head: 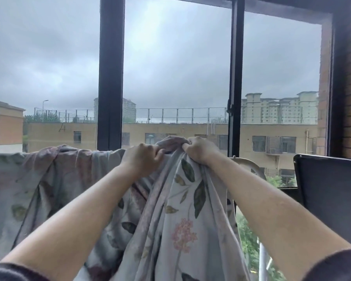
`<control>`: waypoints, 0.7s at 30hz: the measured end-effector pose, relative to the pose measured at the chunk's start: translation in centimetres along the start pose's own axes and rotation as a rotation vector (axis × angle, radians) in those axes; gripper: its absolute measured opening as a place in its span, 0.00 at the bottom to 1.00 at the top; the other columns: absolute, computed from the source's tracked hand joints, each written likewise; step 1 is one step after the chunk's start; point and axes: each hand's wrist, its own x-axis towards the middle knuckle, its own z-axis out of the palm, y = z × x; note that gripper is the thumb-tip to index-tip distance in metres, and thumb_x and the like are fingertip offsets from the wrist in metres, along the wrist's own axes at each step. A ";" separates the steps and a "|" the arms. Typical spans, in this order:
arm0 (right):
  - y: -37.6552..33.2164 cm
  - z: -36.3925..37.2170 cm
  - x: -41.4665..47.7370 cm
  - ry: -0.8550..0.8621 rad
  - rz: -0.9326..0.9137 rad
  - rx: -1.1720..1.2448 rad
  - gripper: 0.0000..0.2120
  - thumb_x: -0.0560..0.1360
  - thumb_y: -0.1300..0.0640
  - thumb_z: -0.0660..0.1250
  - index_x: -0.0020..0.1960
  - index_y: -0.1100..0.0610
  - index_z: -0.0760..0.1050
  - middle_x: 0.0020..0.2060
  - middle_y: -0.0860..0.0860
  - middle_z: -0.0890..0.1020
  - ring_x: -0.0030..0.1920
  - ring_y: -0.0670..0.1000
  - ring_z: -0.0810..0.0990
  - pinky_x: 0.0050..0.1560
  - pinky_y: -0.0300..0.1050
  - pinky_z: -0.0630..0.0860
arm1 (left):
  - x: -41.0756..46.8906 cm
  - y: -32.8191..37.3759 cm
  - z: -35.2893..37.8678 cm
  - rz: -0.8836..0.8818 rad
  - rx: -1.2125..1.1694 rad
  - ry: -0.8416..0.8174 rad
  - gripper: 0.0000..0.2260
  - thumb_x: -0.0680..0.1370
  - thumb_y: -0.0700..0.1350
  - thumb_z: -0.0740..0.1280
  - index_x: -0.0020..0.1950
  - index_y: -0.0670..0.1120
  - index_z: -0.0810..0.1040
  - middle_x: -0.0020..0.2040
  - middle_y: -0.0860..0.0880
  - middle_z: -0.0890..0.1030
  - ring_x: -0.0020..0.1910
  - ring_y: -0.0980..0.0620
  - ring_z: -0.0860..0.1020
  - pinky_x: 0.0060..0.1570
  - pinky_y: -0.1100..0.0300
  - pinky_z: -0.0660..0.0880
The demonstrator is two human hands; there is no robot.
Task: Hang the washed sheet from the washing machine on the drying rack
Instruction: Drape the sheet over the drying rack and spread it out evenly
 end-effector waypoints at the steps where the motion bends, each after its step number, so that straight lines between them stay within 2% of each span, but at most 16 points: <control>1: 0.2 0.0 0.0 0.007 0.011 0.004 0.15 0.78 0.48 0.53 0.55 0.52 0.75 0.54 0.53 0.80 0.53 0.56 0.77 0.55 0.52 0.74 | -0.1 0.6 0.4 0.034 0.002 -0.002 0.20 0.81 0.56 0.51 0.48 0.46 0.79 0.45 0.43 0.82 0.44 0.43 0.80 0.43 0.54 0.73; 4: 0.8 -0.4 0.2 0.045 0.067 0.046 0.13 0.77 0.49 0.53 0.47 0.54 0.75 0.50 0.55 0.81 0.50 0.56 0.78 0.54 0.52 0.75 | 0.0 0.4 0.6 0.040 -0.070 0.006 0.22 0.82 0.57 0.51 0.43 0.46 0.79 0.42 0.43 0.82 0.41 0.43 0.80 0.41 0.54 0.74; 8: 0.4 -1.3 1.2 0.087 0.138 0.117 0.17 0.75 0.50 0.55 0.52 0.58 0.77 0.51 0.57 0.80 0.51 0.58 0.79 0.55 0.51 0.75 | 0.8 -0.9 0.3 0.004 -0.093 0.047 0.21 0.82 0.55 0.53 0.43 0.45 0.79 0.39 0.44 0.81 0.37 0.45 0.79 0.37 0.57 0.70; 11: 0.2 -2.2 2.3 0.124 0.162 0.166 0.16 0.74 0.51 0.56 0.53 0.58 0.78 0.53 0.57 0.80 0.53 0.58 0.78 0.56 0.50 0.75 | 1.1 -4.0 0.0 -0.052 -0.113 0.148 0.21 0.82 0.54 0.55 0.43 0.43 0.80 0.39 0.41 0.82 0.40 0.41 0.80 0.41 0.54 0.74; 13: 0.4 -2.8 2.9 0.158 0.186 0.192 0.15 0.74 0.53 0.57 0.51 0.59 0.78 0.50 0.57 0.80 0.50 0.57 0.78 0.52 0.48 0.75 | 1.4 -7.0 -0.5 -0.130 -0.124 0.176 0.20 0.82 0.53 0.56 0.43 0.41 0.81 0.41 0.37 0.82 0.43 0.38 0.80 0.44 0.51 0.75; 16: 1.1 -3.1 3.2 0.185 0.205 0.212 0.13 0.74 0.54 0.57 0.48 0.60 0.78 0.46 0.57 0.80 0.46 0.56 0.77 0.46 0.45 0.73 | 1.6 -10.7 -1.6 -0.316 -0.024 0.096 0.20 0.82 0.54 0.55 0.52 0.41 0.81 0.51 0.35 0.81 0.53 0.36 0.78 0.54 0.48 0.74; 19: 1.6 -1.9 2.7 0.099 0.198 0.212 0.13 0.73 0.54 0.56 0.46 0.58 0.77 0.48 0.57 0.80 0.48 0.56 0.78 0.52 0.48 0.75 | 2.1 -11.3 -2.1 -0.528 0.072 -0.046 0.20 0.82 0.55 0.55 0.59 0.43 0.78 0.61 0.37 0.77 0.61 0.37 0.75 0.57 0.49 0.70; 21: 1.6 -0.4 2.1 0.016 0.177 0.135 0.14 0.73 0.51 0.55 0.48 0.55 0.77 0.51 0.56 0.81 0.50 0.57 0.78 0.56 0.52 0.75 | 2.4 -10.3 -1.8 -0.544 0.083 -0.115 0.17 0.81 0.52 0.57 0.57 0.43 0.79 0.60 0.38 0.78 0.59 0.39 0.75 0.56 0.50 0.70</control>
